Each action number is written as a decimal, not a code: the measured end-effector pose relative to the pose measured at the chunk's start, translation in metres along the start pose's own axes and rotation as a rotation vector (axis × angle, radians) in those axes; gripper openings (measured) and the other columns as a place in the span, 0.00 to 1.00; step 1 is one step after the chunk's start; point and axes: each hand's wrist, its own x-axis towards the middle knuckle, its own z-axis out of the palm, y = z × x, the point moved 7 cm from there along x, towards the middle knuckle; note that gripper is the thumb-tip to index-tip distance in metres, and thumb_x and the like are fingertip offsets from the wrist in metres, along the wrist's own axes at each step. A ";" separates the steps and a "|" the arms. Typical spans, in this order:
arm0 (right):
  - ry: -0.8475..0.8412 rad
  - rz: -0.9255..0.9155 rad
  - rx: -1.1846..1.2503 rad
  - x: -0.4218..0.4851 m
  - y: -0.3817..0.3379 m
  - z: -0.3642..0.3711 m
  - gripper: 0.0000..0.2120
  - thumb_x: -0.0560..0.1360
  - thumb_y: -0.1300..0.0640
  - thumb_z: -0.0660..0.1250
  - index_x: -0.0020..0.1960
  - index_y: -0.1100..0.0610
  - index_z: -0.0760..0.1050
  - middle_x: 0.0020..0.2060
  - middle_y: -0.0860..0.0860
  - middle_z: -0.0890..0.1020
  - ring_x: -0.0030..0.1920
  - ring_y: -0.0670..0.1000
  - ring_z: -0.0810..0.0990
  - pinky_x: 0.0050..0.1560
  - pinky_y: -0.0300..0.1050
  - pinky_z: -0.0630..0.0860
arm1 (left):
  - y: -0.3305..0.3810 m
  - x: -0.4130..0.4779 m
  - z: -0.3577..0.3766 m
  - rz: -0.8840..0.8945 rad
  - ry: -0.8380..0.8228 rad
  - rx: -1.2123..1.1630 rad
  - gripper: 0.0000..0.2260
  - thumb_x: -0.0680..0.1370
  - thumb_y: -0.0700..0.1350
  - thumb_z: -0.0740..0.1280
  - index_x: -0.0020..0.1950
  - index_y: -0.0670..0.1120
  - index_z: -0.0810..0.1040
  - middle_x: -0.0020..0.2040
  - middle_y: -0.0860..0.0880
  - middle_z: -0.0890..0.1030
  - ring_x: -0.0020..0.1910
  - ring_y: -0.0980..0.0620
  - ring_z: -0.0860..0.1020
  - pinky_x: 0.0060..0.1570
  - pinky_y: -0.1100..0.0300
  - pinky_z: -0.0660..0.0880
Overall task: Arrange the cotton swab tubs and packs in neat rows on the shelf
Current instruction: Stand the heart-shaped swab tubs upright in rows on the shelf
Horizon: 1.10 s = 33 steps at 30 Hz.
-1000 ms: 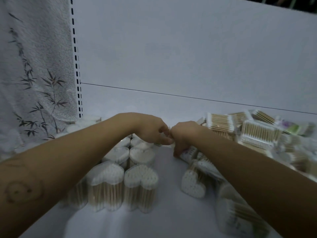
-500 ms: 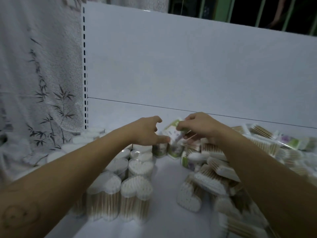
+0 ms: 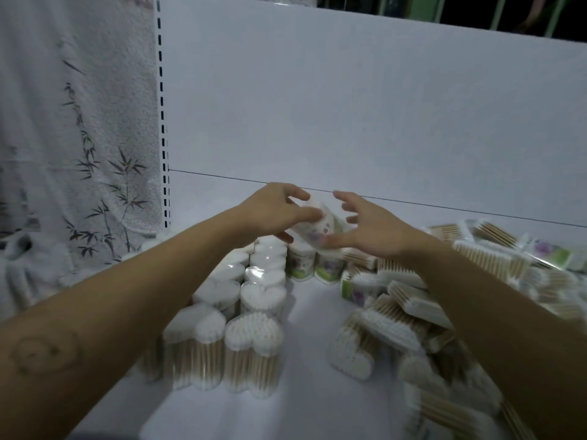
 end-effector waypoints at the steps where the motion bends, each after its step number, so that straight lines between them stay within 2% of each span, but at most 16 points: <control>1: 0.017 -0.089 -0.079 -0.002 -0.010 0.001 0.42 0.67 0.45 0.77 0.75 0.46 0.61 0.66 0.42 0.70 0.61 0.44 0.73 0.54 0.38 0.70 | 0.000 0.001 0.001 0.007 -0.008 0.045 0.25 0.73 0.53 0.74 0.67 0.47 0.73 0.55 0.47 0.81 0.50 0.50 0.81 0.40 0.58 0.81; 3: 0.031 -0.151 -0.157 0.000 -0.016 0.008 0.34 0.67 0.42 0.76 0.69 0.45 0.68 0.57 0.41 0.76 0.51 0.40 0.76 0.44 0.33 0.69 | 0.000 0.001 0.007 0.020 -0.014 0.135 0.28 0.73 0.57 0.73 0.68 0.48 0.71 0.54 0.50 0.81 0.46 0.53 0.81 0.39 0.61 0.79; 5: 0.046 -0.099 -0.201 0.007 -0.013 0.014 0.23 0.66 0.43 0.76 0.57 0.48 0.73 0.48 0.42 0.78 0.45 0.43 0.77 0.38 0.36 0.70 | -0.002 0.000 0.010 0.047 -0.004 0.248 0.30 0.73 0.62 0.70 0.69 0.49 0.69 0.54 0.53 0.80 0.44 0.55 0.80 0.43 0.61 0.77; 6: 0.043 -0.060 -0.218 0.012 -0.009 0.018 0.21 0.65 0.44 0.76 0.53 0.49 0.73 0.46 0.44 0.78 0.44 0.45 0.77 0.37 0.39 0.71 | -0.004 0.000 0.011 0.065 0.001 0.314 0.30 0.73 0.63 0.69 0.70 0.50 0.68 0.57 0.54 0.80 0.45 0.55 0.80 0.46 0.62 0.75; 9: -0.003 0.023 -0.359 0.021 -0.003 0.024 0.22 0.64 0.47 0.77 0.54 0.54 0.75 0.48 0.50 0.79 0.46 0.49 0.77 0.39 0.44 0.75 | -0.006 -0.002 0.004 0.115 -0.025 0.538 0.25 0.76 0.62 0.65 0.69 0.51 0.71 0.63 0.53 0.77 0.57 0.53 0.76 0.55 0.62 0.69; 11: 0.010 0.055 -0.449 0.022 -0.005 0.022 0.24 0.66 0.48 0.77 0.56 0.59 0.77 0.51 0.54 0.80 0.50 0.54 0.79 0.46 0.47 0.76 | -0.004 -0.005 0.001 0.141 -0.093 0.714 0.20 0.79 0.59 0.63 0.67 0.52 0.74 0.64 0.53 0.77 0.61 0.52 0.75 0.56 0.62 0.67; 12: -0.002 0.077 -0.474 0.022 -0.005 0.025 0.24 0.66 0.48 0.77 0.55 0.61 0.78 0.51 0.56 0.80 0.50 0.55 0.79 0.46 0.47 0.76 | -0.006 -0.007 0.002 0.149 -0.133 0.789 0.18 0.79 0.58 0.62 0.66 0.52 0.75 0.64 0.52 0.77 0.61 0.52 0.75 0.56 0.62 0.67; 14: -0.052 0.118 -0.507 0.024 -0.002 0.043 0.24 0.65 0.44 0.79 0.49 0.61 0.77 0.44 0.55 0.80 0.44 0.55 0.78 0.38 0.45 0.73 | -0.020 -0.011 0.006 0.119 -0.221 0.907 0.17 0.81 0.57 0.60 0.66 0.52 0.76 0.66 0.51 0.76 0.62 0.50 0.75 0.55 0.60 0.67; 16: -0.103 0.120 -0.579 0.028 0.003 0.067 0.25 0.64 0.40 0.78 0.39 0.59 0.72 0.35 0.53 0.75 0.38 0.53 0.73 0.31 0.45 0.65 | -0.043 -0.015 0.014 0.039 -0.351 1.005 0.20 0.82 0.58 0.55 0.69 0.52 0.73 0.69 0.49 0.74 0.64 0.48 0.73 0.59 0.57 0.67; 17: -0.127 0.116 -0.610 0.031 0.007 0.077 0.25 0.64 0.39 0.77 0.39 0.59 0.72 0.35 0.53 0.75 0.39 0.54 0.73 0.33 0.46 0.65 | -0.053 -0.017 0.017 -0.004 -0.410 1.034 0.21 0.83 0.58 0.53 0.71 0.51 0.71 0.70 0.48 0.73 0.66 0.47 0.72 0.61 0.56 0.66; 20: -0.143 0.112 -0.591 0.039 0.012 0.084 0.24 0.66 0.40 0.77 0.47 0.57 0.74 0.46 0.55 0.77 0.46 0.54 0.73 0.41 0.43 0.66 | -0.058 -0.015 0.019 -0.061 -0.444 1.012 0.20 0.84 0.56 0.50 0.72 0.50 0.69 0.71 0.48 0.72 0.68 0.48 0.70 0.58 0.59 0.63; 23: -0.099 0.127 -0.577 0.042 0.015 0.073 0.34 0.65 0.41 0.78 0.63 0.58 0.71 0.58 0.54 0.76 0.56 0.54 0.74 0.48 0.43 0.68 | -0.054 -0.010 0.020 -0.045 -0.434 1.039 0.20 0.83 0.57 0.53 0.72 0.51 0.69 0.70 0.48 0.72 0.66 0.48 0.71 0.59 0.57 0.65; 25: -0.069 0.074 -0.645 0.043 0.012 0.067 0.35 0.67 0.43 0.77 0.68 0.55 0.70 0.62 0.52 0.75 0.61 0.54 0.72 0.50 0.42 0.67 | -0.054 -0.007 0.019 -0.030 -0.417 1.058 0.21 0.83 0.58 0.53 0.73 0.52 0.69 0.70 0.49 0.72 0.66 0.47 0.71 0.62 0.55 0.67; 28: -0.063 0.007 -0.687 0.045 0.002 0.067 0.25 0.69 0.47 0.77 0.63 0.51 0.75 0.59 0.49 0.77 0.59 0.51 0.74 0.50 0.41 0.67 | -0.055 -0.002 0.016 -0.010 -0.397 1.066 0.21 0.83 0.57 0.54 0.73 0.52 0.67 0.71 0.49 0.71 0.67 0.47 0.71 0.66 0.51 0.68; 31: -0.073 -0.013 -0.708 0.050 0.002 0.076 0.18 0.70 0.50 0.76 0.58 0.50 0.78 0.58 0.49 0.77 0.58 0.51 0.75 0.49 0.40 0.67 | -0.056 -0.002 0.016 -0.003 -0.428 1.069 0.19 0.82 0.56 0.56 0.72 0.54 0.70 0.68 0.49 0.74 0.64 0.47 0.73 0.63 0.53 0.70; 33: -0.060 -0.014 -0.713 0.052 0.005 0.077 0.13 0.72 0.56 0.74 0.56 0.51 0.79 0.58 0.51 0.78 0.58 0.52 0.75 0.50 0.40 0.68 | -0.056 -0.002 0.016 0.004 -0.456 1.084 0.18 0.82 0.55 0.56 0.72 0.54 0.70 0.68 0.49 0.75 0.63 0.47 0.74 0.61 0.54 0.70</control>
